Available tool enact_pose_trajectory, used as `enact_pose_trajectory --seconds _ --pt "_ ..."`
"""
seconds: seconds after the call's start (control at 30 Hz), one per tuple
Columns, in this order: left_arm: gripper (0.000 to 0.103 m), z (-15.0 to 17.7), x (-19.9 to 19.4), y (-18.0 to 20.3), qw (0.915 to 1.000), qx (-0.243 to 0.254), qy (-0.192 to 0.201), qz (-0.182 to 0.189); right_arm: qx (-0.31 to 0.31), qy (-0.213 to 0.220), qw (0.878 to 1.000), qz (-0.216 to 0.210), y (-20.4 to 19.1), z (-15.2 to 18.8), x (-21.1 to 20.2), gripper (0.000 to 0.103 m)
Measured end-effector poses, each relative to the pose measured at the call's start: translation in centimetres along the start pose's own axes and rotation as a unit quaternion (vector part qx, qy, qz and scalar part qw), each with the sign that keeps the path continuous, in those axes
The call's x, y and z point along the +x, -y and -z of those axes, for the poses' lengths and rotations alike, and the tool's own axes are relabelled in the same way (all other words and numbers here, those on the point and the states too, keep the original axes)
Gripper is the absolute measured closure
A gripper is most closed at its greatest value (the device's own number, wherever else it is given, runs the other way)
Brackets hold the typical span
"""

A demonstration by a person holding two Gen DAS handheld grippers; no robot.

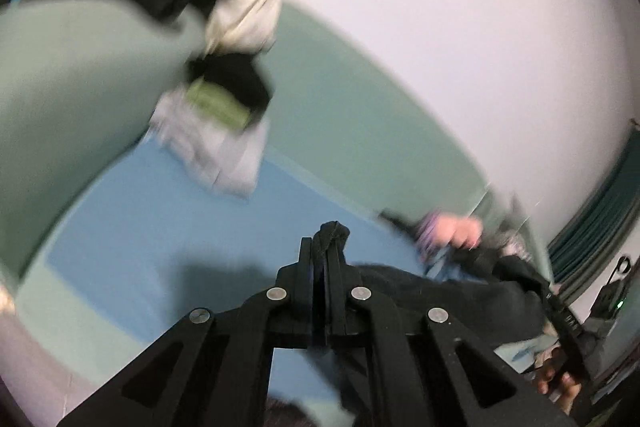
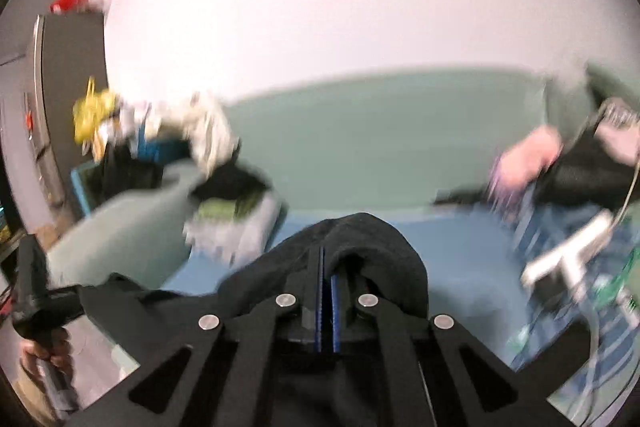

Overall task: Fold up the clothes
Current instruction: 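Lift the black T-shirt with both grippers and shake it open in the air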

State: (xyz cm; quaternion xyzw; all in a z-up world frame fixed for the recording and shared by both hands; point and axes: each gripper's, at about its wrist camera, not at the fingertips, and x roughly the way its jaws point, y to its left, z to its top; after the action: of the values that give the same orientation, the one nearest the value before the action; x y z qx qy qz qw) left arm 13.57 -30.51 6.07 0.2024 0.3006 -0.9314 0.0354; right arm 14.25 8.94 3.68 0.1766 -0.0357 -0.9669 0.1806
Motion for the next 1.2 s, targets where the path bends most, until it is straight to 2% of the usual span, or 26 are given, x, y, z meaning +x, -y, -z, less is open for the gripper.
enact_pose_trajectory --seconds 0.07,0.17,0.27,0.37,0.43,0.47,0.53,0.63,0.7,0.77,0.83,0.87,0.93,1.03,1.17,1.2 --pt "0.1 -2.4 -0.9 1.0 0.9995 0.006 0.027 0.017 -0.012 0.039 0.999 0.014 -0.4 -3.3 -0.7 0.101" --pt "0.1 -8.1 -2.3 5.0 0.9954 0.035 0.086 0.023 -0.036 0.101 0.994 0.03 -1.8 -8.8 -1.7 0.101" --pt "0.1 -13.4 -5.1 9.0 0.9832 0.071 0.166 0.027 -0.064 0.184 0.98 0.044 -3.6 -15.2 -4.0 0.101" --pt "0.099 -16.8 -7.3 11.7 0.9719 0.093 0.214 0.032 -0.071 0.246 0.966 0.036 -4.2 -19.5 -6.5 0.101" --pt "0.1 -17.7 -7.2 12.2 0.9717 0.097 0.214 0.025 -0.08 0.258 0.962 0.039 -4.2 -20.4 -6.8 0.101" --pt "0.1 -17.1 -6.4 11.8 0.9732 0.104 0.205 0.016 -0.082 0.254 0.963 0.04 -4.1 -20.2 -6.4 0.101" --pt "0.1 -15.2 -4.3 10.7 0.9759 0.122 0.181 -0.003 -0.081 0.224 0.97 0.041 -3.5 -17.3 -4.8 0.101" --pt "0.1 -9.0 0.1 5.5 0.9864 0.124 0.102 -0.036 -0.073 0.156 0.984 0.035 -2.2 -11.2 -2.0 0.1" --pt "0.1 -3.6 2.8 0.1 0.9933 0.094 0.035 -0.058 -0.055 0.074 0.996 0.01 -1.0 -4.7 0.0 0.1" --pt "0.1 2.1 4.9 -5.7 0.9955 0.043 -0.03 -0.078 -0.027 -0.022 0.999 -0.019 -0.2 2.8 1.3 0.1" --pt "0.1 7.4 6.1 -11.1 0.9907 -0.023 -0.09 -0.099 -0.002 -0.134 0.99 -0.046 0.1 10.9 2.7 0.1" --pt "0.1 9.6 6.1 -12.9 0.9867 -0.043 -0.11 -0.112 0.007 -0.164 0.985 -0.055 0.2 13.2 2.9 0.1" --pt "0.1 13.4 5.8 -15.8 0.9774 -0.073 -0.141 -0.139 0.02 -0.185 0.98 -0.065 0.2 14.9 2.7 0.101" --pt "0.1 16.0 4.5 -18.1 0.9728 -0.111 -0.147 -0.14 0.038 -0.216 0.972 -0.08 0.2 17.3 2.4 0.101" --pt "0.1 15.4 1.1 -18.0 0.979 -0.151 -0.101 -0.092 0.063 -0.257 0.959 -0.1 0.2 20.6 2.0 0.101" --pt "0.1 14.6 0.1 -17.7 0.9821 -0.155 -0.079 -0.072 0.065 -0.249 0.96 -0.108 0.2 20.0 1.3 0.101"
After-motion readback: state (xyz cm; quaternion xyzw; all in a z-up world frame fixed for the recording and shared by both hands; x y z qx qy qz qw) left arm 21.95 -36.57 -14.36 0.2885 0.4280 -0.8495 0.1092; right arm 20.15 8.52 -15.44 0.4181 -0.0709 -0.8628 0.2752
